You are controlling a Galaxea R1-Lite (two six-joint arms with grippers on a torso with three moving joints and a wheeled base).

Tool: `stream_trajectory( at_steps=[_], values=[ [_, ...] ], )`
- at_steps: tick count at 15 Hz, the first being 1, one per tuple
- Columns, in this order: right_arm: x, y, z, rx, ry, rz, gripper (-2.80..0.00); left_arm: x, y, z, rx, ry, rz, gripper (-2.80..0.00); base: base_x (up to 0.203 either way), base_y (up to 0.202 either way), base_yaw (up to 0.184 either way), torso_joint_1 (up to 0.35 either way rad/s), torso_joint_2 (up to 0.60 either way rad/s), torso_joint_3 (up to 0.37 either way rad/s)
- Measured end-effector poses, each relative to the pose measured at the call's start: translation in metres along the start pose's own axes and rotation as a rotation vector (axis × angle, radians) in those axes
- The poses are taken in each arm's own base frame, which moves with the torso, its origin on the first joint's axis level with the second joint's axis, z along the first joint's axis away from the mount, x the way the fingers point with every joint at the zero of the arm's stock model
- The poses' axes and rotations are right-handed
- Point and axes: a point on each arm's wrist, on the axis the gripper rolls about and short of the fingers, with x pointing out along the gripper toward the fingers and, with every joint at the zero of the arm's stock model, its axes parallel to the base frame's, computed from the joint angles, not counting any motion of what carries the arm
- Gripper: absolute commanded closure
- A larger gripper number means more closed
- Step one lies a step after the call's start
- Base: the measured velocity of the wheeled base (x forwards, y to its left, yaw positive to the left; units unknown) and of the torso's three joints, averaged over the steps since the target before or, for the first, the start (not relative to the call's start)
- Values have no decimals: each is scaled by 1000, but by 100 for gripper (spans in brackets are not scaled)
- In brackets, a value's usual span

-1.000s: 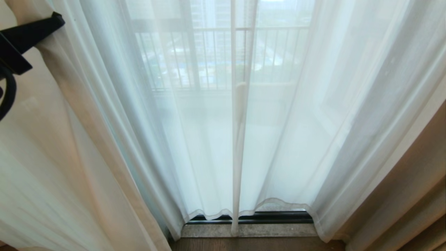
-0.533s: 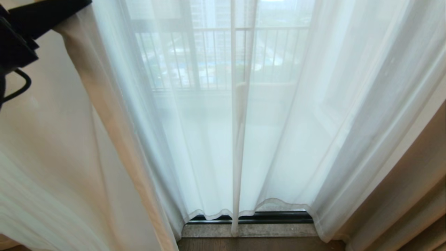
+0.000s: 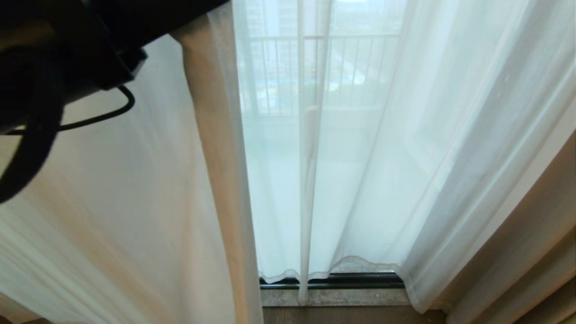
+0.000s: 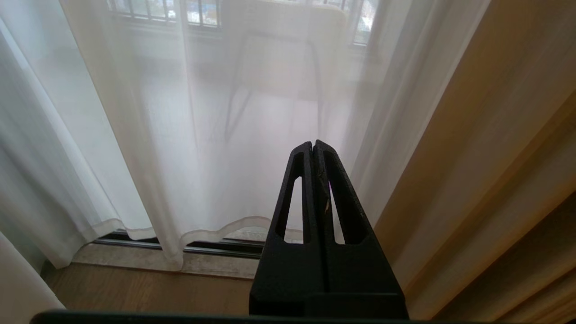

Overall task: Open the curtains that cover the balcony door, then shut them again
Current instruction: Close the inner curtains on both sides

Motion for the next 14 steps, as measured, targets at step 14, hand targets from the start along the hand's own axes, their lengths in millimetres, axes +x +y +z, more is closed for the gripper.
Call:
stream_trajectory(
  at_steps=[14],
  values=[
    [0, 0, 0, 0, 0, 0, 0, 101, -23, -66, -46, 138, -143, 0, 0, 0, 0, 0, 0, 0]
  ],
)
